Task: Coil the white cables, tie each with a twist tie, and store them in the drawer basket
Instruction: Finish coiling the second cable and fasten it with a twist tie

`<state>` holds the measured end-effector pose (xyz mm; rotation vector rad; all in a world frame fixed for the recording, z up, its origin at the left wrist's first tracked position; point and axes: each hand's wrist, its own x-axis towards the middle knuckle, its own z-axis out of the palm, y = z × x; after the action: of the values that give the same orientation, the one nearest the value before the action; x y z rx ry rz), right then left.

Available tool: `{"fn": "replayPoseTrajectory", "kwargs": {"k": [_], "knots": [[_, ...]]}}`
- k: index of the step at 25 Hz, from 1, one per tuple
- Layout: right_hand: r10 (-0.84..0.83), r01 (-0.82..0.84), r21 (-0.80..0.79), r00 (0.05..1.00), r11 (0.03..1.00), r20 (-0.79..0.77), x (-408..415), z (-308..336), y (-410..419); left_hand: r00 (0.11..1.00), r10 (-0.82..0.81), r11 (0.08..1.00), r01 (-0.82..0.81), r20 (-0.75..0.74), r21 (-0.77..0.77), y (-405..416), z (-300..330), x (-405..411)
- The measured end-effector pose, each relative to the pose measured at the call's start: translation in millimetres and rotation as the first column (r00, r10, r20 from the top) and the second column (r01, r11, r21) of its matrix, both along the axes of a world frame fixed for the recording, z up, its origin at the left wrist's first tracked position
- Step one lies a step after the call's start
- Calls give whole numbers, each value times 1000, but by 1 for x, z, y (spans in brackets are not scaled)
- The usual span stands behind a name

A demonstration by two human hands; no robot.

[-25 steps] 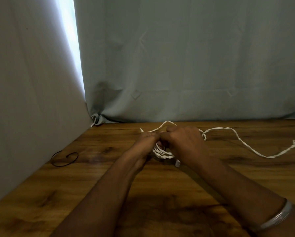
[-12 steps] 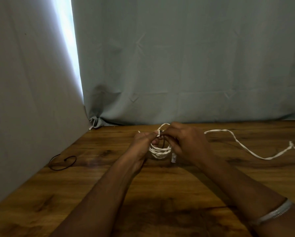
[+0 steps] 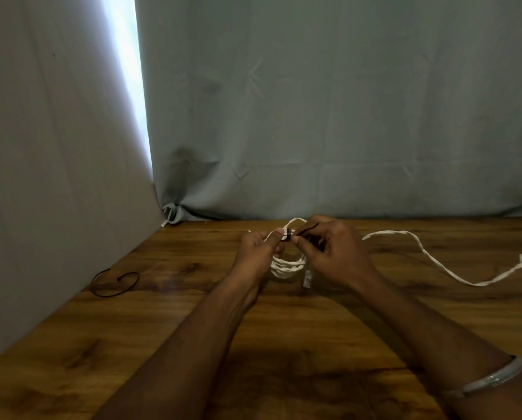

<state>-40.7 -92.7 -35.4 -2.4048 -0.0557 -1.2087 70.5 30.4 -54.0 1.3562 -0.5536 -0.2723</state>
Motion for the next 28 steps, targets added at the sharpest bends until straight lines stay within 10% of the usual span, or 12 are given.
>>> {"fn": "replayPoseTrajectory", "kwargs": {"k": [10,17,28], "knots": [[-32,36,-118,999,992,29,1,2,-3,994,108,990,-110,-28,-93,-6,0,-6],[-47,36,170,997,985,66,2,0,-4,933,127,990,-140,337,14,-2,-4,-9],[65,-86,459,996,884,61,-2,4,3,931,46,996,-72,361,59,2,0,-14]]}}
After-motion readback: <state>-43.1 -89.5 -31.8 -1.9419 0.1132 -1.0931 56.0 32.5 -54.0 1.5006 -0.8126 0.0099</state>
